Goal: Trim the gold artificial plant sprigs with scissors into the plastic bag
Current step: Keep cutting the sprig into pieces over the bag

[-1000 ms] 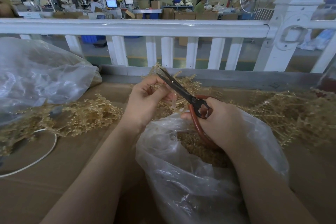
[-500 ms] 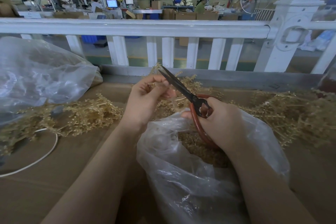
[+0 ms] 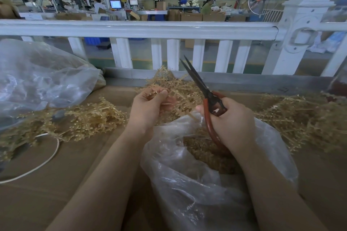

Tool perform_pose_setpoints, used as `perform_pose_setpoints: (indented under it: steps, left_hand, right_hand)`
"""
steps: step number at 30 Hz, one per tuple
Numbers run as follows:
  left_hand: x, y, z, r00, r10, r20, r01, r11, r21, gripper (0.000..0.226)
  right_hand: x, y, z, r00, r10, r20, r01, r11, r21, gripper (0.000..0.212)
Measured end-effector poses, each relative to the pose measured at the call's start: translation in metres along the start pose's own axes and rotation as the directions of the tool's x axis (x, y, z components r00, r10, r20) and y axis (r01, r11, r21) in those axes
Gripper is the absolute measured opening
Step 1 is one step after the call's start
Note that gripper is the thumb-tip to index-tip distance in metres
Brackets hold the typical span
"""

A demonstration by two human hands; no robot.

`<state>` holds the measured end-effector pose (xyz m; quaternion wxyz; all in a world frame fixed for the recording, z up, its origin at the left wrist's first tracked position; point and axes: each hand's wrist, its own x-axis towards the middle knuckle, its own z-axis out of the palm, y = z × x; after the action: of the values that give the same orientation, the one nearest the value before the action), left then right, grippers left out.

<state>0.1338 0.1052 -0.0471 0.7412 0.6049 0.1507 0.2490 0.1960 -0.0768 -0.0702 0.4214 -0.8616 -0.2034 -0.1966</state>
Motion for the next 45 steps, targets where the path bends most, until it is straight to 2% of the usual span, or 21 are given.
perform_pose_setpoints:
  steps: [5,7,10,16,19,26,32,35,37,39,41,45]
  left_hand:
    - [-0.006,-0.004,0.013,0.995,-0.02,0.101,0.017,0.999,0.028,0.009]
    - [-0.01,-0.006,0.02,0.99,-0.014,0.141,0.007,0.999,0.047,0.01]
    - [-0.013,-0.006,0.025,0.985,-0.012,0.17,-0.003,0.996,0.088,0.012]
    - [-0.017,-0.005,0.026,0.974,-0.07,0.214,0.057,0.996,0.067,0.02]
    - [-0.015,-0.005,0.024,0.959,-0.119,0.257,0.101,0.992,0.082,0.026]
    - [-0.011,-0.002,0.013,0.897,-0.209,0.389,0.184,0.978,0.1,0.03]
    - [-0.006,0.003,0.003,0.891,-0.218,0.398,0.196,0.976,0.096,0.032]
    - [-0.004,0.005,-0.002,0.888,-0.226,0.4,0.154,0.967,0.205,0.021]
    - [-0.003,0.003,-0.001,0.909,-0.173,0.378,0.1,0.974,0.205,0.014]
    - [-0.001,0.001,-0.001,0.929,-0.087,0.359,0.031,0.987,0.16,0.023]
    - [-0.001,0.0,-0.001,0.917,-0.001,0.398,-0.046,0.993,0.109,0.029]
    - [-0.002,-0.001,0.0,0.876,0.109,0.47,-0.179,0.978,0.107,0.024]
  right_hand:
    - [-0.001,-0.004,0.005,0.987,-0.027,0.156,0.02,0.999,0.048,0.034]
    - [-0.002,-0.004,0.008,0.98,-0.04,0.194,0.04,0.999,0.004,0.035]
    - [0.0,-0.003,0.009,0.982,0.0,0.19,0.009,0.999,-0.047,0.035]
    - [0.002,0.0,0.007,0.962,0.126,0.243,-0.151,0.985,0.085,0.032]
    - [0.001,-0.001,0.007,0.962,0.144,0.233,-0.161,0.985,0.057,0.031]
    - [0.004,0.001,0.007,0.959,0.186,0.212,-0.218,0.966,0.141,0.019]
    - [0.006,0.005,0.009,0.961,0.183,0.206,-0.221,0.958,0.184,0.016]
    - [0.006,0.005,0.01,0.966,0.181,0.187,-0.219,0.954,0.205,0.013]
    - [0.007,0.006,0.01,0.967,0.179,0.183,-0.216,0.955,0.205,0.013]
    - [0.007,0.006,0.01,0.967,0.176,0.182,-0.211,0.958,0.195,0.013]
    - [0.007,0.007,0.01,0.971,0.17,0.17,-0.202,0.961,0.191,0.017]
    - [0.008,0.007,0.009,0.973,0.169,0.155,-0.2,0.956,0.214,0.018]
